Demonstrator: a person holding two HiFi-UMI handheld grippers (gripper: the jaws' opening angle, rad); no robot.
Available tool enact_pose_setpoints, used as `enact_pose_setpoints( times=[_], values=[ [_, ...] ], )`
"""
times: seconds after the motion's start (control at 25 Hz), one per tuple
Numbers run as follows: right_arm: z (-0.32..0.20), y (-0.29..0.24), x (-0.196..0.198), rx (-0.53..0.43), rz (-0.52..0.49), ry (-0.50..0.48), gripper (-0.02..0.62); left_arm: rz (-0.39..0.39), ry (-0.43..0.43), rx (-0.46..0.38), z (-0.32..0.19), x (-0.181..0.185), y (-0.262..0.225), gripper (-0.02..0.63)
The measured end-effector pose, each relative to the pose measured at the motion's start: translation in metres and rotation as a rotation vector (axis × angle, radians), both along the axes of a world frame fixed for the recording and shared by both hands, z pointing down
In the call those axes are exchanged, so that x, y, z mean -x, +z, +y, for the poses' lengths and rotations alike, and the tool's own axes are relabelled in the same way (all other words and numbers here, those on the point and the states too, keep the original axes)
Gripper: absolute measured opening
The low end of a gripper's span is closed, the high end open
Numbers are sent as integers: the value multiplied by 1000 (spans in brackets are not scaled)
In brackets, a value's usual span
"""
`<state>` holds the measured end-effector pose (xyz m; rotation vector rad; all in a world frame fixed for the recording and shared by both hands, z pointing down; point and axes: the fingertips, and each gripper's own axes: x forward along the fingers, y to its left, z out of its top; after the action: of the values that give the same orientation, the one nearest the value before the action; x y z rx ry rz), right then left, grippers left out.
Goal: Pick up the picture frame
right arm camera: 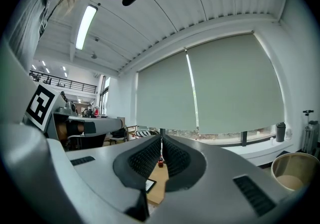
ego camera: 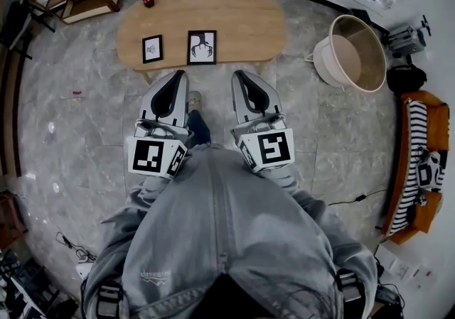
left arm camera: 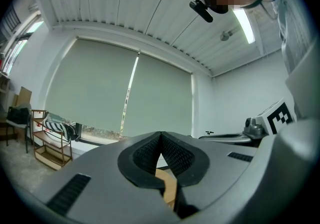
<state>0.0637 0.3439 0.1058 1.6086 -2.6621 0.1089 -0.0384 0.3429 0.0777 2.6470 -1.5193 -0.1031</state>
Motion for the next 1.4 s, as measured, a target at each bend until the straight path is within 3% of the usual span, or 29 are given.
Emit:
enact_pose_setpoints(
  times=[0.28, 0.68, 1.04, 1.4],
  values=[
    [-107, 9, 16, 18, 6, 31, 32, -26, 39, 63, -106, 18, 21, 17],
    [-254, 26, 46, 77, 27, 76, 32, 18, 94, 89, -259, 49, 37, 17],
    [-338, 44, 56, 120, 47, 137, 32, 25, 154, 127, -355, 61, 57, 17],
    [-382, 50, 59, 138, 62, 157, 32, 42, 186, 139, -404, 63, 66, 17]
  ],
)
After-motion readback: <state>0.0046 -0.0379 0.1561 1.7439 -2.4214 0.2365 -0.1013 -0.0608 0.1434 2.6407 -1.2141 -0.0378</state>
